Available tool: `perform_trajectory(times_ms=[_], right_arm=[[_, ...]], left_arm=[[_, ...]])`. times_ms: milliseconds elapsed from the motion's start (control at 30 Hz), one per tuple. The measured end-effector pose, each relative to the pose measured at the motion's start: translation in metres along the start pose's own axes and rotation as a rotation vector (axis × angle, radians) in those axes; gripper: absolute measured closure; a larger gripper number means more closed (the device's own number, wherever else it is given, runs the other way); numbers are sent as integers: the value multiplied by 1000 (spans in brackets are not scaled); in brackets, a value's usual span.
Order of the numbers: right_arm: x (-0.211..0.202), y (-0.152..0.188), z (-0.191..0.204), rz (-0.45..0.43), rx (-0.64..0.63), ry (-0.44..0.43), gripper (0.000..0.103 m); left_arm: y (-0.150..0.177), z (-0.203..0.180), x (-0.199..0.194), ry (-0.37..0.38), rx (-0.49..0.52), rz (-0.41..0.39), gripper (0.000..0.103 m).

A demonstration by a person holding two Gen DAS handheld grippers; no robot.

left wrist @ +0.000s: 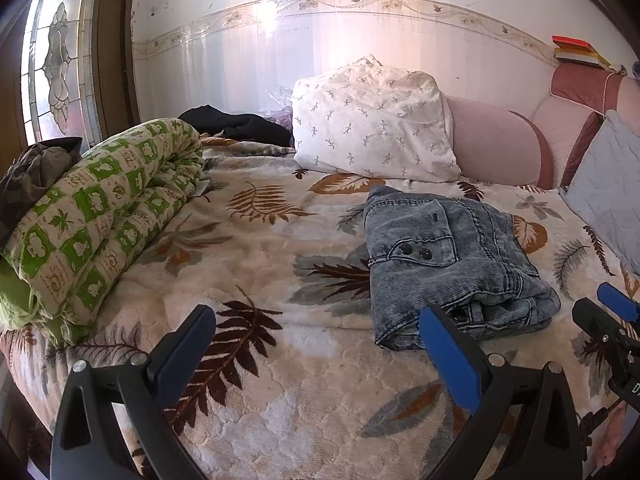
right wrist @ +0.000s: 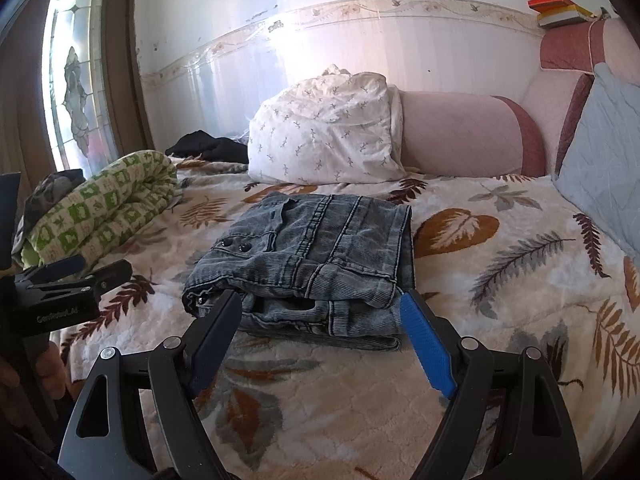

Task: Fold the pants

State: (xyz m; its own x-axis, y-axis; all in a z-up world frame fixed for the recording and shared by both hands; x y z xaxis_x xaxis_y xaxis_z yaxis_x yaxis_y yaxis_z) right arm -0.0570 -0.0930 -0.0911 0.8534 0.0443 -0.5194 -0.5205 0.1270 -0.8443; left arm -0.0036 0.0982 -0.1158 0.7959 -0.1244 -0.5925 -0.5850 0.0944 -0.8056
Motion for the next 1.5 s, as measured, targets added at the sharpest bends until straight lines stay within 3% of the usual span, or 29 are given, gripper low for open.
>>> perform_trajectory(times_ms=[1500], right_arm=[[14,-14,7,-39,9,9,21]], left_arm=[[-2,-5,-3,33,6,-5,0]])
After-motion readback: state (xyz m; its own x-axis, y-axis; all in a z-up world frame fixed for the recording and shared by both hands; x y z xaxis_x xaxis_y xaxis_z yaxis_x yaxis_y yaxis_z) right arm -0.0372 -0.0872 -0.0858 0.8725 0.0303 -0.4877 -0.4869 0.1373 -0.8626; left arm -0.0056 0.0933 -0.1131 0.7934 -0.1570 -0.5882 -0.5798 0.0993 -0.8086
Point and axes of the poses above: each gripper's, at about its wrist camera, not at the fingertips, and x roughly the way its jaws point, z to its left, y to its underside, the point moved 7 cm from there along x, roughly the way its jaws point, and after that the axes turned 3 degrees about y, right-handed, at the moved point
